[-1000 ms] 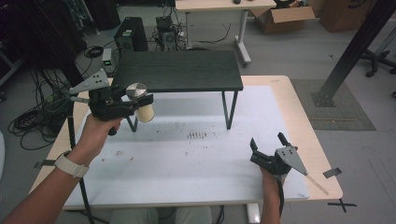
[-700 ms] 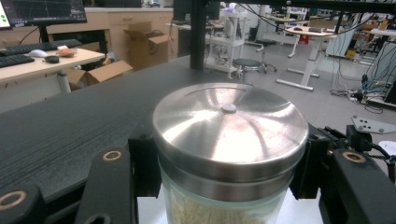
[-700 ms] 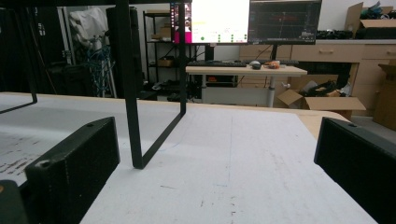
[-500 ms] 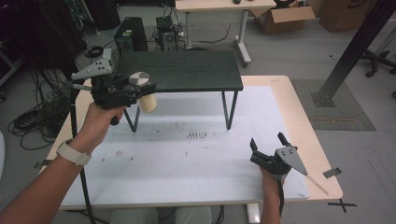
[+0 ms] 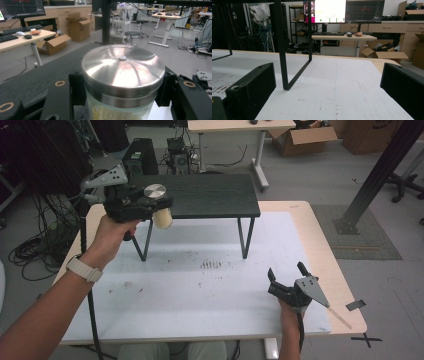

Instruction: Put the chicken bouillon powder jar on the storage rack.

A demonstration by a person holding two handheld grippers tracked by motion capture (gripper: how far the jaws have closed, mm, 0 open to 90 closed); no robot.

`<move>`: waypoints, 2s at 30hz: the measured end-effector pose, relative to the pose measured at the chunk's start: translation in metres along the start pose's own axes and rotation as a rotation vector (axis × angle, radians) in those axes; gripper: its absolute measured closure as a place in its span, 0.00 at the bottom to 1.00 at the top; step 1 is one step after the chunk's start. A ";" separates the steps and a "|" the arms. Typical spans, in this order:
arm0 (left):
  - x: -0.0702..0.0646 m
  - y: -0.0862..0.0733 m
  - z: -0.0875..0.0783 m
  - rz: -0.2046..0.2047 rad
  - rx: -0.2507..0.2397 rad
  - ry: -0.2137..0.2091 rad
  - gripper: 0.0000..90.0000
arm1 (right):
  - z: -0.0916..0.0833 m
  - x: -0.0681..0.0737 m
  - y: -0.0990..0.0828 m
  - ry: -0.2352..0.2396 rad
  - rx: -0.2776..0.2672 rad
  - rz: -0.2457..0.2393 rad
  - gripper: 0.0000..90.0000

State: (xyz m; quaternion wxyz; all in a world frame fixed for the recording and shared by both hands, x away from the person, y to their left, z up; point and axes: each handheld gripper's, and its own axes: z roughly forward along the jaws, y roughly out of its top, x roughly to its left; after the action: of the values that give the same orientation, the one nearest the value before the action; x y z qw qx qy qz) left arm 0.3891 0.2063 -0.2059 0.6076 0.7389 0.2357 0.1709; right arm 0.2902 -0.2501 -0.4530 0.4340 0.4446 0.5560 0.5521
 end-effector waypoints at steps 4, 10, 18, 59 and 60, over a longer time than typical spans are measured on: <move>0.004 0.009 0.007 0.009 0.000 0.001 0.47 | 0.000 0.000 0.000 0.000 0.000 0.001 0.00; 0.007 0.014 0.013 -0.005 -0.010 -0.001 0.47 | 0.000 0.000 0.000 0.000 0.003 0.003 0.00; 0.016 0.022 0.030 0.019 0.003 0.013 0.47 | 0.000 0.000 0.000 0.001 0.002 0.003 0.00; 0.057 0.010 0.103 0.000 0.022 0.114 0.47 | 0.000 0.000 0.000 0.004 0.000 0.001 0.00; 0.058 0.010 0.104 0.001 0.024 0.116 0.47 | 0.000 0.000 0.000 0.004 -0.001 0.001 0.00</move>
State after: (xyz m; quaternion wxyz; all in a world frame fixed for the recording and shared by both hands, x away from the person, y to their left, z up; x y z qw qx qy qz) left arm 0.4944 0.1521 -0.2196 0.5839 0.7353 0.2720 0.2109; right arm 0.2902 -0.2504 -0.4529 0.4329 0.4437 0.5565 0.5533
